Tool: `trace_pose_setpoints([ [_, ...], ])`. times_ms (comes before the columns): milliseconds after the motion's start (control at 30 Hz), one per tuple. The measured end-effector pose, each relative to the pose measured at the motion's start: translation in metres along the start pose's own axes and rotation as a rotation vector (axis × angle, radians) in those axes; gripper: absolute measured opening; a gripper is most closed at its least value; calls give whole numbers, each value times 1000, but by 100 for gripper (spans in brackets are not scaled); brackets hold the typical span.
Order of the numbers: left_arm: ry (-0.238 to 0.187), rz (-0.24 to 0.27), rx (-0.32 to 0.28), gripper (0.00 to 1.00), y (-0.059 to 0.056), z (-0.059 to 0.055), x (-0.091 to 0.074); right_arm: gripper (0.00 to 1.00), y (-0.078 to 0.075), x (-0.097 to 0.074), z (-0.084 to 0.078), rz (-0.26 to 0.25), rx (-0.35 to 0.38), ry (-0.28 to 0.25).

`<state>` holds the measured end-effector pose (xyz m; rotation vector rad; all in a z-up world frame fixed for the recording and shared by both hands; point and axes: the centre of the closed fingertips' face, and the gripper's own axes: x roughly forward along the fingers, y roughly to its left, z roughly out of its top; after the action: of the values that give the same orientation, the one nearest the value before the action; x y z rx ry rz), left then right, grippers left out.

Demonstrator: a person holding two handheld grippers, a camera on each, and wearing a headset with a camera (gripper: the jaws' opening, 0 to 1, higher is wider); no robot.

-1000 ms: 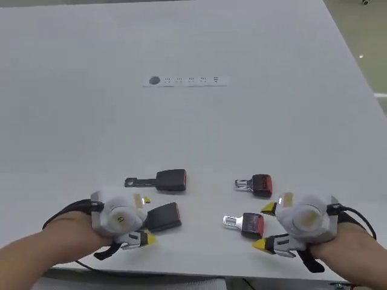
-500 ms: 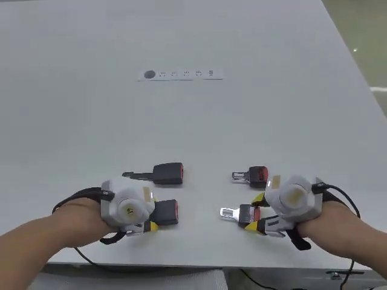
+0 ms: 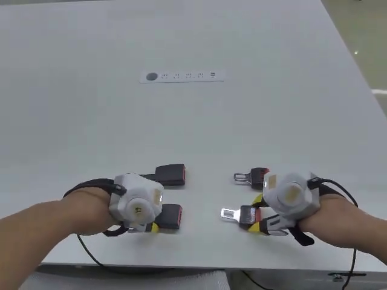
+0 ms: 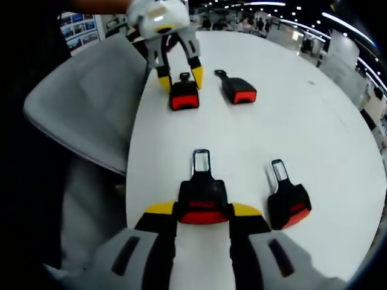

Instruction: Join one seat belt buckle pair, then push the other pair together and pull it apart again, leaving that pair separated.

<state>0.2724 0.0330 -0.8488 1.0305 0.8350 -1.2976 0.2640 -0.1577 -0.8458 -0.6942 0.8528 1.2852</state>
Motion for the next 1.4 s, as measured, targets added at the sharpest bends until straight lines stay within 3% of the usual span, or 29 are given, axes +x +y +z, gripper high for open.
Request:
trace_pose_setpoints([
  [233, 3, 0, -1, 33, 0, -1, 0, 35, 7, 1, -3, 28, -76, 39],
  [333, 6, -2, 0, 33, 0, -1, 1, 36, 10, 4, -14, 35, -116, 110],
  [367, 7, -2, 0, 33, 0, -1, 1, 38, 12, 5, -10, 38, -125, 85],
  [500, 8, -4, -4, 33, 0, -1, 1, 43, 14, 6, -5, 57, -68, 78],
  [600, 9, -3, -12, 33, 0, -1, 1, 40, 10, 8, -2, 30, -59, 72],
  [733, 7, -3, -17, 33, 0, -2, 1, 35, 7, 10, -2, 21, -70, 72],
  [933, 1, -12, -36, 33, 0, -2, 1, 34, 6, 9, -4, 45, -110, 72],
  [1200, 23, -21, -27, 33, 0, -2, 2, 35, 6, 9, -3, 57, -132, 60],
  [1400, 27, -22, -34, 33, 0, -2, 2, 35, 10, 14, 7, 53, -143, 66],
])
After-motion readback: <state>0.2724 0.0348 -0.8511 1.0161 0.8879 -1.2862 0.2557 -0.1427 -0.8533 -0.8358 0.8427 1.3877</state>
